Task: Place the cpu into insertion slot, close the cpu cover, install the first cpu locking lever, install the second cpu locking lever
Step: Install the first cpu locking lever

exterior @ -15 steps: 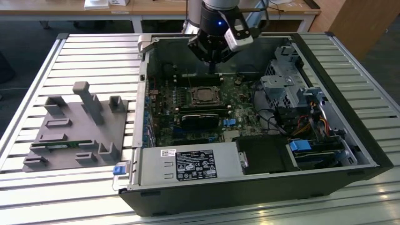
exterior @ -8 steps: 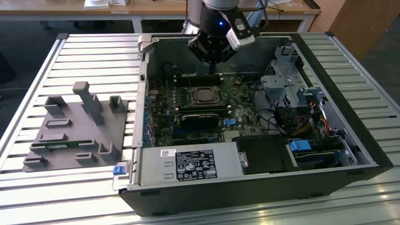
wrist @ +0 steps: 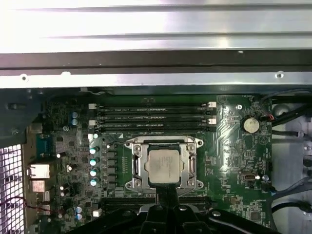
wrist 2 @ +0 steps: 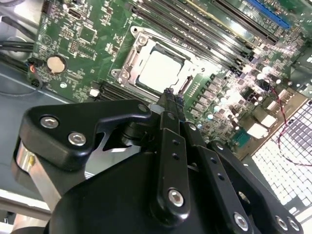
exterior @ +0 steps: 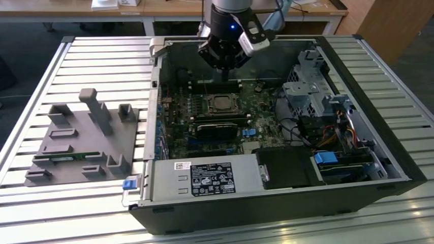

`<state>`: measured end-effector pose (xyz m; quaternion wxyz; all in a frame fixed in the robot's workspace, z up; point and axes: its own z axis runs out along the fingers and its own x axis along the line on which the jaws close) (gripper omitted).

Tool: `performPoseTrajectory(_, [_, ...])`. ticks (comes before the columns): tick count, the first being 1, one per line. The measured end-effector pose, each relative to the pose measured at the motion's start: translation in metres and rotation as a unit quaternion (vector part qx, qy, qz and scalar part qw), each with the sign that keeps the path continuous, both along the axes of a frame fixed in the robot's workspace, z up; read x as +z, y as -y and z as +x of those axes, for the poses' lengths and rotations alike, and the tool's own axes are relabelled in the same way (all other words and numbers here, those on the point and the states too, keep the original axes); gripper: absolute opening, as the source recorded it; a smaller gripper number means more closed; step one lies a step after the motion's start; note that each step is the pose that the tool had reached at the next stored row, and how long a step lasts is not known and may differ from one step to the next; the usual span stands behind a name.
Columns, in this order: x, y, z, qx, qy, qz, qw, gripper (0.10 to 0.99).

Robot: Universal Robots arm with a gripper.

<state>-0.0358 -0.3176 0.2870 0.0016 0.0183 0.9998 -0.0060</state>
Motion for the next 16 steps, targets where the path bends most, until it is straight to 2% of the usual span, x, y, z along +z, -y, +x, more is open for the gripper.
performPoseTrajectory(3, [-0.0031, 0.0000, -0.0020, 0.003, 0.0032, 0.0000, 1.0000, 0.118])
performPoseTrajectory(5, [-0.0065, 0.0000, -0.0040, 0.005, 0.0036, 0.0011, 1.0000, 0.118])
performPoseTrajectory(12, [-0.0144, 0.0000, -0.0263, 0.007, 0.0035, 0.0020, 1.0000, 0.118])
performPoseTrajectory(16, [-0.0175, 0.0000, -0.0344, 0.009, 0.0036, 0.0022, 1.0000, 0.118])
